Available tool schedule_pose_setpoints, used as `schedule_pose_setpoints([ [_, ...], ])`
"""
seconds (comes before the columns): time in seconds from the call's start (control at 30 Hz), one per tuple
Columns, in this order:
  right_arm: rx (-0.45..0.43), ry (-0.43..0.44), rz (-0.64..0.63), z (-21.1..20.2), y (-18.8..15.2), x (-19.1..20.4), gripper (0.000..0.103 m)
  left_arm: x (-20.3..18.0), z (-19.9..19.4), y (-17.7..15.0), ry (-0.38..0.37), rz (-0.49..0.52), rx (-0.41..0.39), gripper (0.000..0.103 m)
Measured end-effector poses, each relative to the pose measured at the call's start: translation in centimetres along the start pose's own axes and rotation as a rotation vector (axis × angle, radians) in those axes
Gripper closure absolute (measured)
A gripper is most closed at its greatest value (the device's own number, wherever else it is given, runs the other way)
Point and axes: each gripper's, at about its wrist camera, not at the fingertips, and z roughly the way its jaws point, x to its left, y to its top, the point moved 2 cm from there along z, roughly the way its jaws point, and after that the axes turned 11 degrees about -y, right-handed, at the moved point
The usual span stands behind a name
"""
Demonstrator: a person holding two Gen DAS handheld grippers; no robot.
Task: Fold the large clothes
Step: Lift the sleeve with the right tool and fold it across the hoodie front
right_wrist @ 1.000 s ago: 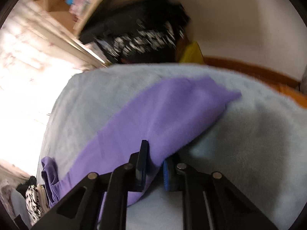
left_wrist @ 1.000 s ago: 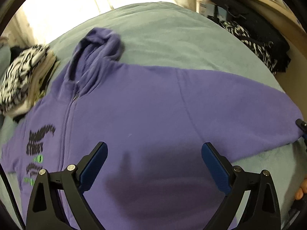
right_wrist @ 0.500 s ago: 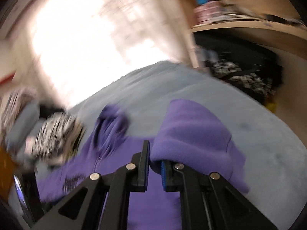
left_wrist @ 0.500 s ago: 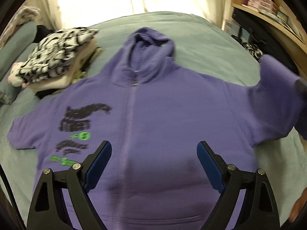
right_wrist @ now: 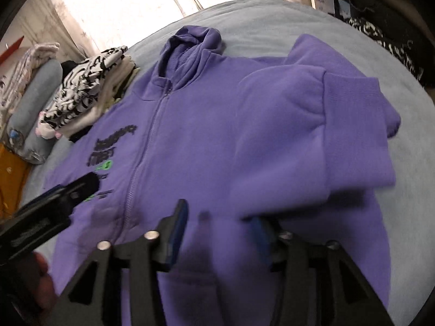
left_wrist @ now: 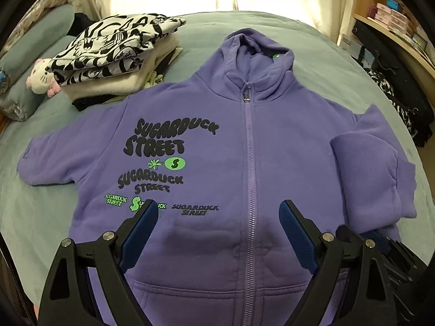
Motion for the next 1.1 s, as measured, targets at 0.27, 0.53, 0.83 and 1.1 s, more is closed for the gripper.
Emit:
schedule_pose_setpoints([
  [0.27, 0.014, 0.069, 0.039, -3.4, -2.3, -0.7, 0.054, -2.5, -1.3, -0.2, -0.042, 0.065, -0.019, 0.014],
  [0.53, -0.093, -0.108, 0.138, -6.9, -2.8, -5.4, 0.054, -6.8, -1.5, -1.1, -0.065, 0.198, -0.016, 0.014],
  [0.83, -0.061, -0.116, 0.314, -5.7, -3.7, -11.4, 0.054, -13.9, 1.0, -2.3, -0.126, 0.376, 0.055, 0.014],
  [1.1, -0.061, -0.117, 0.362, -5.3, -4.2, -14.3, 0.054, -18.7, 3.5, -3.7, -0.149, 0.471, 0.121, 0.014],
])
